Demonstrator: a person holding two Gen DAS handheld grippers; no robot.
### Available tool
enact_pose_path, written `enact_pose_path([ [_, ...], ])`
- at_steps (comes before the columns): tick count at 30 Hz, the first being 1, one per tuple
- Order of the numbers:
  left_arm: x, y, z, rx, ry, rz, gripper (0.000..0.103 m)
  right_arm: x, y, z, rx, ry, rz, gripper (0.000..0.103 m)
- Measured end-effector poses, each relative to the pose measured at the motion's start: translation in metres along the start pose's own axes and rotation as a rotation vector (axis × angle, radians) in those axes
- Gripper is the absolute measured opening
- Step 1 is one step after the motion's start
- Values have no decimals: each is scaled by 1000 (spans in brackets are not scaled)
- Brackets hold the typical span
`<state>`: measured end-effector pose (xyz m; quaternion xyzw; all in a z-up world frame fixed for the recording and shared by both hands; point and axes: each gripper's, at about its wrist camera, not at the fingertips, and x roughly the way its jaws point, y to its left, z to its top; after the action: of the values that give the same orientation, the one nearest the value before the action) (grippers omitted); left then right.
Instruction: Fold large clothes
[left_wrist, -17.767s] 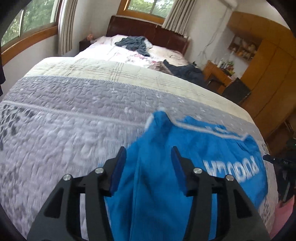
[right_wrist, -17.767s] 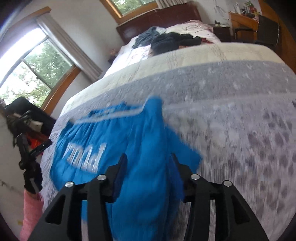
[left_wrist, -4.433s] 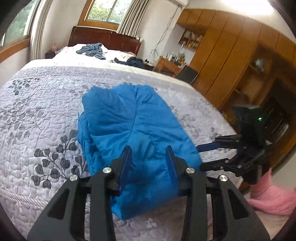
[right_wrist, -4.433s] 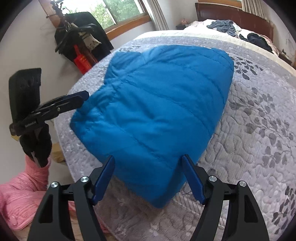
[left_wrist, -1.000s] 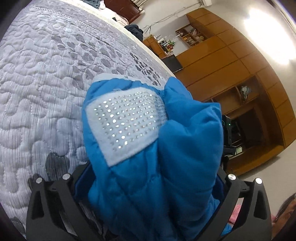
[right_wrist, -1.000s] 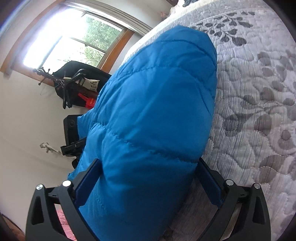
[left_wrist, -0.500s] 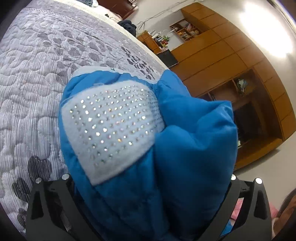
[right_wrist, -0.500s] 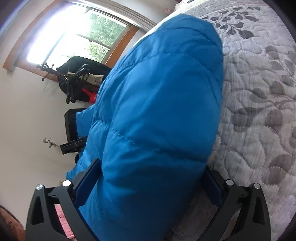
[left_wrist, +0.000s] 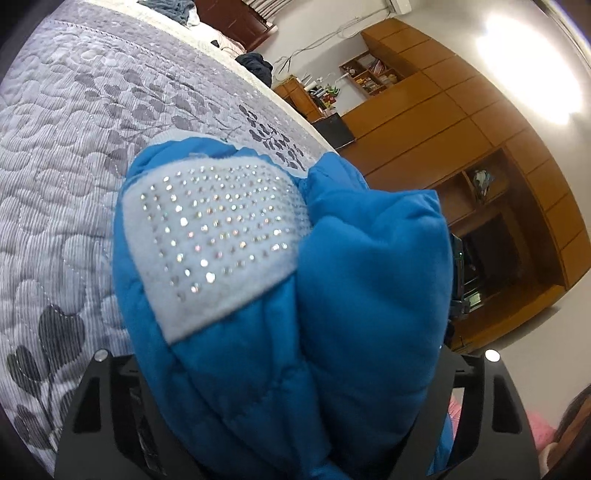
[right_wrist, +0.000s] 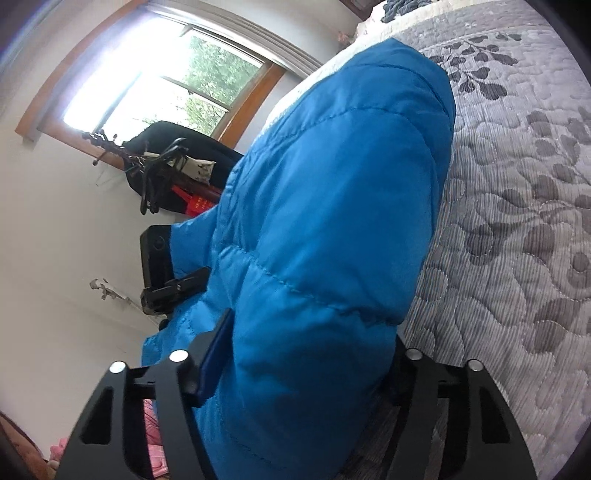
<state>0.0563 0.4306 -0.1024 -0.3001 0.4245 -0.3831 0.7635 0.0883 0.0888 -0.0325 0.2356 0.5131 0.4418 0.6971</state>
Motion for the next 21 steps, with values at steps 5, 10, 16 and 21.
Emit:
enact_pose_path([
  [5,10,-19,0,6,6,-12,74,-23,4,-4,-2,-20,1,57],
  [10,37,-53,4,25,35,-49,74,-71,6,-8,-3,-58,-48,55],
  [16,93,-95,28,69,87,-87,74,-145,2,0,6,-129,-174,55],
  [21,143,-102,56,62,103,-84,73,-186,-29,23,51,-170,-242,55],
])
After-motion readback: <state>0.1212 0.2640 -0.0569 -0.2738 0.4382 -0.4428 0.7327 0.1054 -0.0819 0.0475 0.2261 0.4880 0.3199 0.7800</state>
